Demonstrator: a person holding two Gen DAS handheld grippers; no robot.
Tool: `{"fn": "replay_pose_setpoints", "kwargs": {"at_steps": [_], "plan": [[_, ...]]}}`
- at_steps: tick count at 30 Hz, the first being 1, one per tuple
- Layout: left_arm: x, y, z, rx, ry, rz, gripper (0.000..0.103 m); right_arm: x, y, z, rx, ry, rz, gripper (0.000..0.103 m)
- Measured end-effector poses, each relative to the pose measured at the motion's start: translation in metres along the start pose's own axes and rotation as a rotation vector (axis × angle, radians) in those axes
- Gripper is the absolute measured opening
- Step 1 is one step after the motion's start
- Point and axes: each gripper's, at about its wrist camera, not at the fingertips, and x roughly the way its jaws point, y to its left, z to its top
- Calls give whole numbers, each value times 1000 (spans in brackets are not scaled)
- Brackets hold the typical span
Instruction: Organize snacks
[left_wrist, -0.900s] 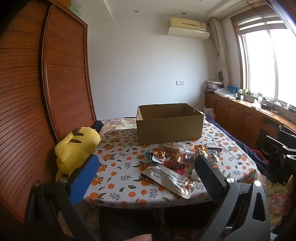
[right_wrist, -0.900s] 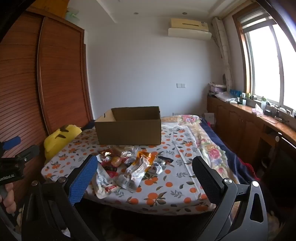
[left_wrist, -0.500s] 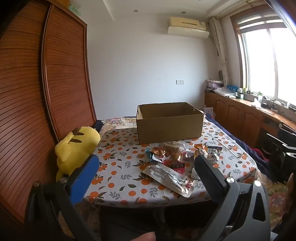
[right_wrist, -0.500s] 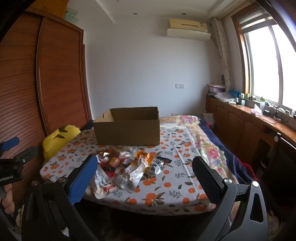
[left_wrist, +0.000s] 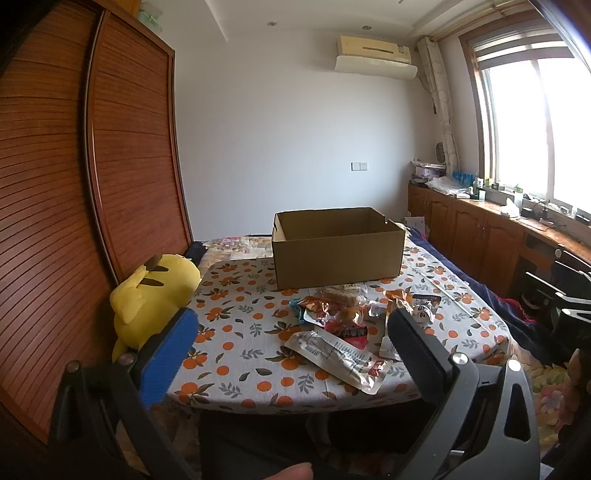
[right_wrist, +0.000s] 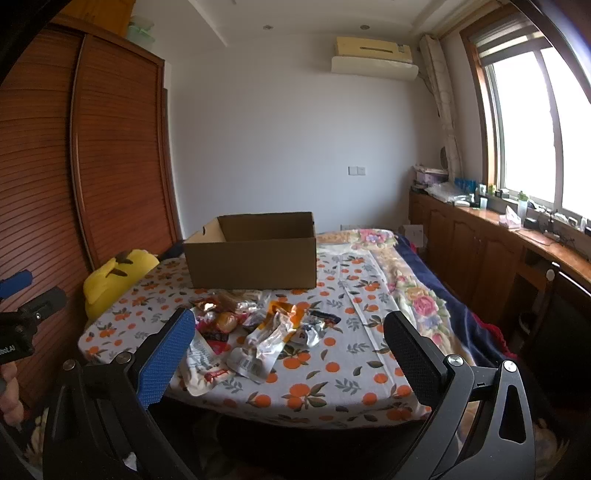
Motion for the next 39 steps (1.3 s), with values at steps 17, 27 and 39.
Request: {"fn": "replay_pose_setpoints", "kwargs": {"at_steps": [17,27,39], "plan": [[-5,3,7,-3,-4,-1,103,2,0,-1,3,2,2,103],[-6,3,6,-3,-5,-1,103,1,0,0,5,2,1,103],[-8,4,9,-8,-7,-2,103,3,-2,-2,8,4,-5,103]]}}
